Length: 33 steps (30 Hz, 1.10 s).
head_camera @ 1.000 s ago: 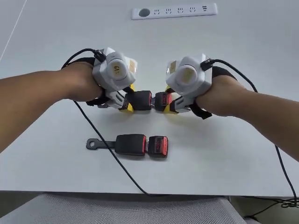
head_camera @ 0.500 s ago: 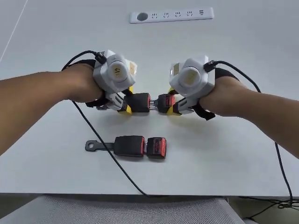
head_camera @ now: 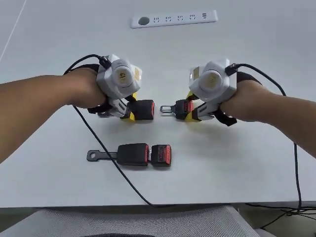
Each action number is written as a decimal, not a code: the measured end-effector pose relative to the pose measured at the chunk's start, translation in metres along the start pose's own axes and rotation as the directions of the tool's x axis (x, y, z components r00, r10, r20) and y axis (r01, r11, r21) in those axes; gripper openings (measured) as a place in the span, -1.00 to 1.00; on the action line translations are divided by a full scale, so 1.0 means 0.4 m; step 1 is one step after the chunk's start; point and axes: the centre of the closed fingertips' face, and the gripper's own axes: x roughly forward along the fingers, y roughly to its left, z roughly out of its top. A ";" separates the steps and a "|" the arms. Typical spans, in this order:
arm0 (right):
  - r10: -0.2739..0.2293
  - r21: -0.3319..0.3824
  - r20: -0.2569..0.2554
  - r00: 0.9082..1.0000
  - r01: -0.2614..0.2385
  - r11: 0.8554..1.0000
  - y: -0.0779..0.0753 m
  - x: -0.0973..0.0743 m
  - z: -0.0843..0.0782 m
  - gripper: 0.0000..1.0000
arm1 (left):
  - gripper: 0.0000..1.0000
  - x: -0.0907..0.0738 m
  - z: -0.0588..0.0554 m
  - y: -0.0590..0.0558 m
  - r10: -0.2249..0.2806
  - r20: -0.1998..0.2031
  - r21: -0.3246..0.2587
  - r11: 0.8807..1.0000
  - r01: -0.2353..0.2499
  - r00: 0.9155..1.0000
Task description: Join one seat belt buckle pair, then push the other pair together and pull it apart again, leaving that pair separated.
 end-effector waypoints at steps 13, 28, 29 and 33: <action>-0.012 0.002 -0.067 0.998 0.012 1.000 -0.011 -0.068 -0.119 -0.35 | -0.33 -0.003 -0.005 0.000 0.005 0.000 -0.014 1.000 -0.005 1.000; -0.062 0.015 -0.109 0.992 0.064 0.998 -0.023 -0.102 -0.185 -0.06 | -0.33 -0.006 -0.005 0.002 0.028 -0.004 -0.049 0.998 -0.028 1.000; -0.071 0.007 -0.108 0.992 0.073 0.997 -0.021 -0.106 -0.186 -0.05 | -0.33 -0.006 -0.004 0.002 0.031 -0.004 -0.045 0.999 -0.031 1.000; -0.115 0.068 -0.053 0.992 0.118 0.991 -0.020 -0.129 -0.170 -0.01 | -0.26 -0.011 -0.004 0.005 0.069 -0.006 -0.035 0.997 -0.070 0.998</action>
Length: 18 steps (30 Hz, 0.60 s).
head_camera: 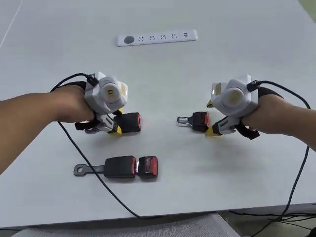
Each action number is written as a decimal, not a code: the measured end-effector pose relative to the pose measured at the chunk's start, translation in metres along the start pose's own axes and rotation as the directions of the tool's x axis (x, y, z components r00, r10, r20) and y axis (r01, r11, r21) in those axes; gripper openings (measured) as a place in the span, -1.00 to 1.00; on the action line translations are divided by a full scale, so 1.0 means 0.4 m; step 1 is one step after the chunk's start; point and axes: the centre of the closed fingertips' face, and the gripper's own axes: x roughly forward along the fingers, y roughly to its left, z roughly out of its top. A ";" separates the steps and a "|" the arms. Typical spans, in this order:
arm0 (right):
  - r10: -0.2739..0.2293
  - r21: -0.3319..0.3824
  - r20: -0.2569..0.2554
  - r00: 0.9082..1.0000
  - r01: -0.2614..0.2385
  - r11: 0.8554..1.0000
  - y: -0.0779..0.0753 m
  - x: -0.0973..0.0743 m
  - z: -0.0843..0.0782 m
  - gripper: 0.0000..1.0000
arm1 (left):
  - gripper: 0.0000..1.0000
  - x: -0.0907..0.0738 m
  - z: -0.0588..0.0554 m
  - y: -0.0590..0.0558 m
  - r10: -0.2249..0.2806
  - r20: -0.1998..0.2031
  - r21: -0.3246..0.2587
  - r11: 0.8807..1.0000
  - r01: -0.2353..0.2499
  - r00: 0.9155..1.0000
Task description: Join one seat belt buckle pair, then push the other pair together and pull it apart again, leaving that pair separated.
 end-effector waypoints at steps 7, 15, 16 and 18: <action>-0.066 0.121 0.072 0.995 0.057 0.991 0.039 -0.054 0.004 0.14 | 0.03 -0.077 0.006 0.028 0.139 0.097 -0.115 0.985 -0.128 0.986; -0.131 0.211 0.166 0.977 0.094 0.973 0.108 -0.105 0.042 0.29 | 0.10 -0.193 -0.033 -0.065 0.238 0.197 -0.257 0.949 -0.184 0.951; -0.137 0.207 0.168 0.976 0.101 0.973 0.115 -0.109 0.046 0.31 | 0.13 -0.205 -0.049 -0.088 0.250 0.203 -0.261 0.946 -0.193 0.947; -0.139 0.198 0.181 0.974 0.102 0.975 0.137 -0.118 0.056 0.35 | 0.18 -0.217 -0.071 -0.116 0.268 0.204 -0.281 0.937 -0.206 0.941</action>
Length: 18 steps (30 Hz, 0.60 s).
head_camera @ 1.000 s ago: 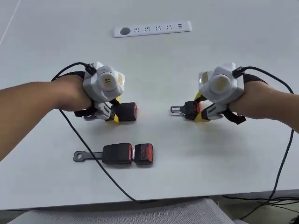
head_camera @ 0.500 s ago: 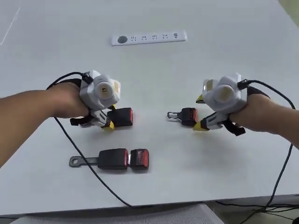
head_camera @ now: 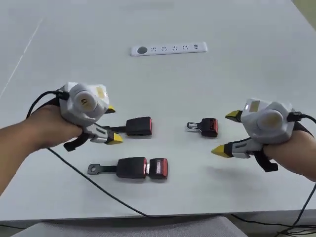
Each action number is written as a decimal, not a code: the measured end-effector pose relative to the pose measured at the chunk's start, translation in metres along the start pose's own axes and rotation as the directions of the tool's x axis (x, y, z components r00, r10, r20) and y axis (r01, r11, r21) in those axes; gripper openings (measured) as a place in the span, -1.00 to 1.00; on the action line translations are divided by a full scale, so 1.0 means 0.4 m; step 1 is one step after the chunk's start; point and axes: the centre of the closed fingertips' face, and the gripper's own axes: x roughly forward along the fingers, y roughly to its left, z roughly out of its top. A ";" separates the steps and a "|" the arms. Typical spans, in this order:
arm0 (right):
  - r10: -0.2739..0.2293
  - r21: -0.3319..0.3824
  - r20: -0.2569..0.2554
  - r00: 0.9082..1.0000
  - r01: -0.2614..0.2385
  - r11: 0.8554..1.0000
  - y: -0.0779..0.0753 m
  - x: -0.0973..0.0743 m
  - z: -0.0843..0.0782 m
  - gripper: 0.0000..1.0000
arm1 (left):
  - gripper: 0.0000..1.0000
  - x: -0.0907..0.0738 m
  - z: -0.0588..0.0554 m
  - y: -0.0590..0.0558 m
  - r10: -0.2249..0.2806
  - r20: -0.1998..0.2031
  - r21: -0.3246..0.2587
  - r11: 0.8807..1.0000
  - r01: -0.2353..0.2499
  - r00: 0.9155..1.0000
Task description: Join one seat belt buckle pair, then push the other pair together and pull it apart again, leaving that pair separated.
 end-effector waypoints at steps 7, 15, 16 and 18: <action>-0.016 0.000 0.040 0.999 0.016 1.000 0.041 -0.038 0.006 0.63 | 0.44 -0.094 -0.046 -0.075 0.066 0.106 -0.100 0.993 -0.055 0.992; -0.071 0.058 0.090 0.993 0.065 0.996 0.061 -0.102 0.018 0.76 | 0.60 -0.175 -0.127 -0.125 0.135 0.139 -0.199 0.974 -0.106 0.981; -0.078 0.063 0.097 0.992 0.072 0.995 0.063 -0.114 0.021 0.78 | 0.59 -0.183 -0.136 -0.126 0.143 0.147 -0.219 0.970 -0.109 0.979; -0.104 0.069 0.107 0.989 0.097 0.993 0.057 -0.125 0.024 0.87 | 0.62 -0.205 -0.153 -0.121 0.174 0.170 -0.291 0.949 -0.119 0.970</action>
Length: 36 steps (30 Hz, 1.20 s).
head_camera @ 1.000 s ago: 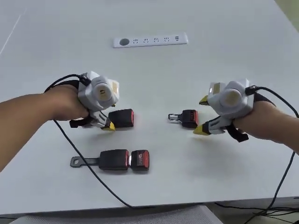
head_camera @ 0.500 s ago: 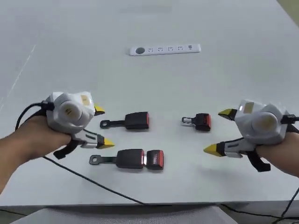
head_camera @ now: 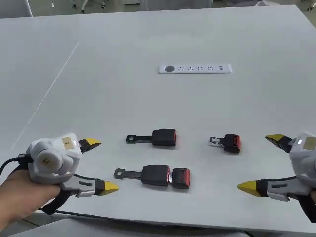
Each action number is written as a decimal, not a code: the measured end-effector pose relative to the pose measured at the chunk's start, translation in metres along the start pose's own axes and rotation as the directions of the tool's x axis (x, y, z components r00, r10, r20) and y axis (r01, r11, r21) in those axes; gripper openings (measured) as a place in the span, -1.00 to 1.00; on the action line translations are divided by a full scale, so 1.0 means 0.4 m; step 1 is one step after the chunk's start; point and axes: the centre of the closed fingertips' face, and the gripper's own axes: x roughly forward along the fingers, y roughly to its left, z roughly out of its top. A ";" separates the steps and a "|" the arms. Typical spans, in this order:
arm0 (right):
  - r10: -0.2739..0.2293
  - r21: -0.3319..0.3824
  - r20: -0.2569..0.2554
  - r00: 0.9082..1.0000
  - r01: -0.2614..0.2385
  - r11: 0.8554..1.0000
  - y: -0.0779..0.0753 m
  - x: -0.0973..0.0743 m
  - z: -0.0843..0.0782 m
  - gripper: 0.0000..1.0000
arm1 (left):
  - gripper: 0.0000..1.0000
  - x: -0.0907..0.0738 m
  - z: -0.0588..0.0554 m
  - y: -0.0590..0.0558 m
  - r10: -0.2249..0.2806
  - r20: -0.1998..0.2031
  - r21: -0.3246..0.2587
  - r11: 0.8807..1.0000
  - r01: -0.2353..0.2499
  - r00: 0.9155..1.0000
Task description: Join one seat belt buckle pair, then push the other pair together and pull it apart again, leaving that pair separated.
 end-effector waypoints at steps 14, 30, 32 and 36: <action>-0.013 0.018 0.017 1.000 0.012 1.000 0.015 -0.004 -0.015 1.00 | 1.00 -0.071 -0.059 0.030 0.082 0.027 -0.109 0.991 -0.078 0.996; -0.022 0.062 0.031 0.999 0.020 0.998 0.045 -0.006 -0.013 1.00 | 1.00 -0.055 -0.067 0.028 0.072 0.015 -0.115 0.991 -0.070 0.997; -0.024 0.071 0.032 0.999 0.022 0.997 0.048 -0.004 -0.013 1.00 | 1.00 -0.056 -0.068 0.025 0.069 0.020 -0.130 0.989 -0.066 0.997; -0.025 0.090 0.034 0.999 0.022 0.996 0.048 0.001 -0.015 1.00 | 1.00 -0.055 -0.075 0.017 0.066 0.014 -0.126 0.990 -0.064 0.998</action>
